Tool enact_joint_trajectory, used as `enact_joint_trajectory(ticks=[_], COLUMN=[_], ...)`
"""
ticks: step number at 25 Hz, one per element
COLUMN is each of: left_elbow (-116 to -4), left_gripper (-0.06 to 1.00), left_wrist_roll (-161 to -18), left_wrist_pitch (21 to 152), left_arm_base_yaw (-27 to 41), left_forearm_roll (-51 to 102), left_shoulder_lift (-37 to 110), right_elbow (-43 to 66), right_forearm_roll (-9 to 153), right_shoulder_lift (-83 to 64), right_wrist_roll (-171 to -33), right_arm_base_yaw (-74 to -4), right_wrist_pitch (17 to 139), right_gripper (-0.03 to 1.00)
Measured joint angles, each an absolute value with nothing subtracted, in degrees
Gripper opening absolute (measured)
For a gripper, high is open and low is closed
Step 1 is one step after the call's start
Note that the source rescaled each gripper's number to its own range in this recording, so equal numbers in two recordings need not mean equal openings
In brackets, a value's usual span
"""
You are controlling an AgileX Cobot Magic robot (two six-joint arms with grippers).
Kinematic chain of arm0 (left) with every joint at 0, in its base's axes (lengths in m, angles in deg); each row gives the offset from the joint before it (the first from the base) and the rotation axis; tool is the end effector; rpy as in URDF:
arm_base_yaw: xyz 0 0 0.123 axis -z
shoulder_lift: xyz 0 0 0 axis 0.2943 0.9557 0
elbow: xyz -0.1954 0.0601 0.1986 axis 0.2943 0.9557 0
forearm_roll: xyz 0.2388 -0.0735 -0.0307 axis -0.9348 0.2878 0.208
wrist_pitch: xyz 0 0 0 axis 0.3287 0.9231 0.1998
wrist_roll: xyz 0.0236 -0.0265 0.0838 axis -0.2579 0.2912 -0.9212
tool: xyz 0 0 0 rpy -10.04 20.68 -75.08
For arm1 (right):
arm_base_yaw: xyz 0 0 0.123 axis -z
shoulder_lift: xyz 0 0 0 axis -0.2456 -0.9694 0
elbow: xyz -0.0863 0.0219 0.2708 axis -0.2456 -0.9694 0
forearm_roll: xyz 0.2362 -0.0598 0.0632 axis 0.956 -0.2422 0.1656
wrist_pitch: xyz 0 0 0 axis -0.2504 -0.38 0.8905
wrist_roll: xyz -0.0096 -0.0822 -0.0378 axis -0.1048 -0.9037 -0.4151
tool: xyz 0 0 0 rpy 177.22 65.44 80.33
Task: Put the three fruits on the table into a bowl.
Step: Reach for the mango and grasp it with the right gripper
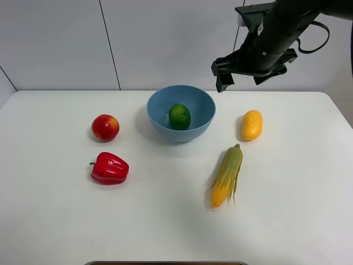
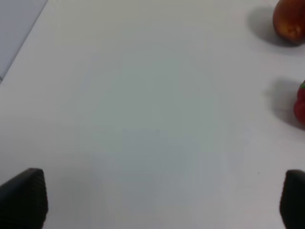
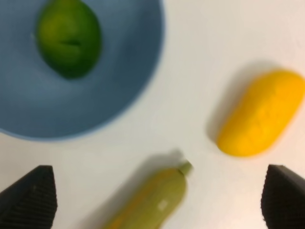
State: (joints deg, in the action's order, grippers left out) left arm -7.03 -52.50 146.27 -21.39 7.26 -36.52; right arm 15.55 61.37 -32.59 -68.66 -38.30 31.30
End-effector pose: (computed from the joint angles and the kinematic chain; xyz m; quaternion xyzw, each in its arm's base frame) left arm -0.0041 0.0062 0.2622 -0.0588 0.8736 0.0441 0.4811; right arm 0.3331 0.1444 0.3069 -0.1225 0.9650 0.0444 0.2276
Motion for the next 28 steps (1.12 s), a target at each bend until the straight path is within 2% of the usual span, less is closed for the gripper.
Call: enact_joint_trajectory(ticks=[11, 14, 20, 28], left_elbow=[-7.03, -7.03, -7.03, -7.03], left_gripper=[1.00, 1.00, 1.00, 1.00], left_wrist_roll=[-52.50, -52.50, -52.50, -52.50], left_wrist_pitch=[146.27, 146.27, 146.27, 146.27], left_arm_base_yaw=[-21.39, -21.39, -21.39, -21.39], left_forearm_roll=[7.26, 7.26, 7.26, 7.26], left_shoulder_lift=[-36.52, -36.52, -36.52, -36.52], right_elbow=[15.55, 15.60, 15.60, 15.60], right_forearm_roll=[61.72, 61.72, 61.96, 66.94], right_shoulder_lift=[-32.96, -34.11, -40.94, -49.01], right_wrist_roll=[-69.05, -69.52, -70.42, -70.70], right_arm_base_yaw=[-23.03, -21.27, -20.03, -20.03], right_wrist_pitch=[27.41, 27.70, 30.18, 35.62], right_gripper=[0.63, 0.68, 0.96, 1.00])
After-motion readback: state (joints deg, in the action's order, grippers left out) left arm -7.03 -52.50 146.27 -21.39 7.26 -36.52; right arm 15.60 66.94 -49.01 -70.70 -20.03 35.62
